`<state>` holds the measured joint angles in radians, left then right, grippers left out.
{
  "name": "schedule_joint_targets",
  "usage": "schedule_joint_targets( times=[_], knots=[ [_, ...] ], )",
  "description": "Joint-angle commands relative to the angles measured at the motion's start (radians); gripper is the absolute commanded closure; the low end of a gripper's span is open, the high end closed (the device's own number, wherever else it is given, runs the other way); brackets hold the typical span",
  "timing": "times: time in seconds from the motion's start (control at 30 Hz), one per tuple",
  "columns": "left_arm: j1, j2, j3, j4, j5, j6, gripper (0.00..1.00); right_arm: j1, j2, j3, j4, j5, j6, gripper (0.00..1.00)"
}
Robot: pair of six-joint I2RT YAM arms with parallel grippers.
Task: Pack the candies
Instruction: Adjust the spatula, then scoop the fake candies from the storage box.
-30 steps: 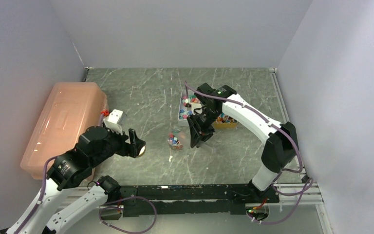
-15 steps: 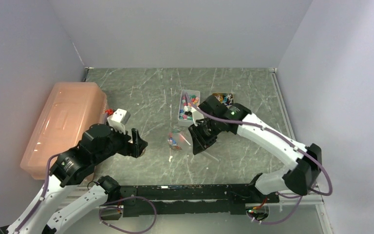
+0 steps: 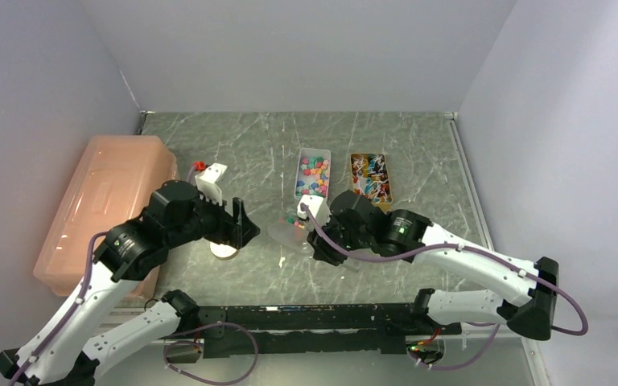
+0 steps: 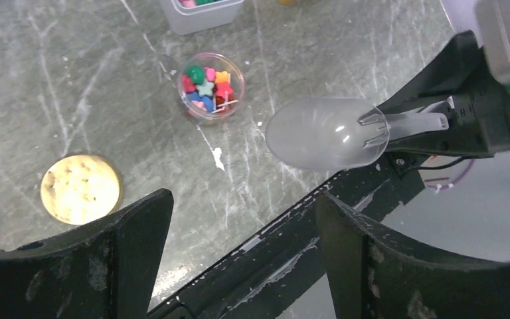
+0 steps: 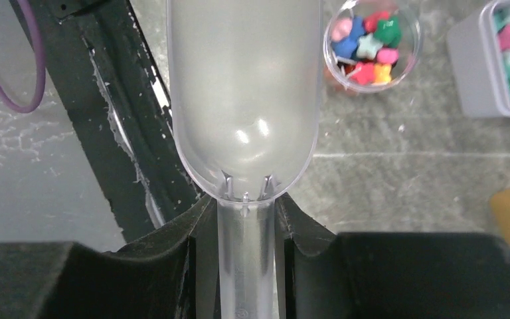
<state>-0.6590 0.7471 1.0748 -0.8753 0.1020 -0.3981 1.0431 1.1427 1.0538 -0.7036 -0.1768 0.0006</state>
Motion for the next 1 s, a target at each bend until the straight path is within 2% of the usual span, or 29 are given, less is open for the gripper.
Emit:
schedule_joint_targets(
  times=[0.0, 0.37, 0.97],
  knots=[
    [-0.004, 0.047, 0.039, 0.062, 0.103, -0.038, 0.16, 0.063, -0.073, -0.012, 0.137, 0.118, -0.113, 1.0],
    [-0.004, 0.129, 0.023, 0.098, 0.14, -0.071, 0.17, 0.13, -0.136, -0.022, 0.178, 0.194, -0.163, 1.0],
    [-0.003, 0.18, -0.019, 0.159, 0.179, -0.102, 0.2, 0.13, -0.464, -0.151, 0.377, 0.149, -0.081, 1.0]
  ],
)
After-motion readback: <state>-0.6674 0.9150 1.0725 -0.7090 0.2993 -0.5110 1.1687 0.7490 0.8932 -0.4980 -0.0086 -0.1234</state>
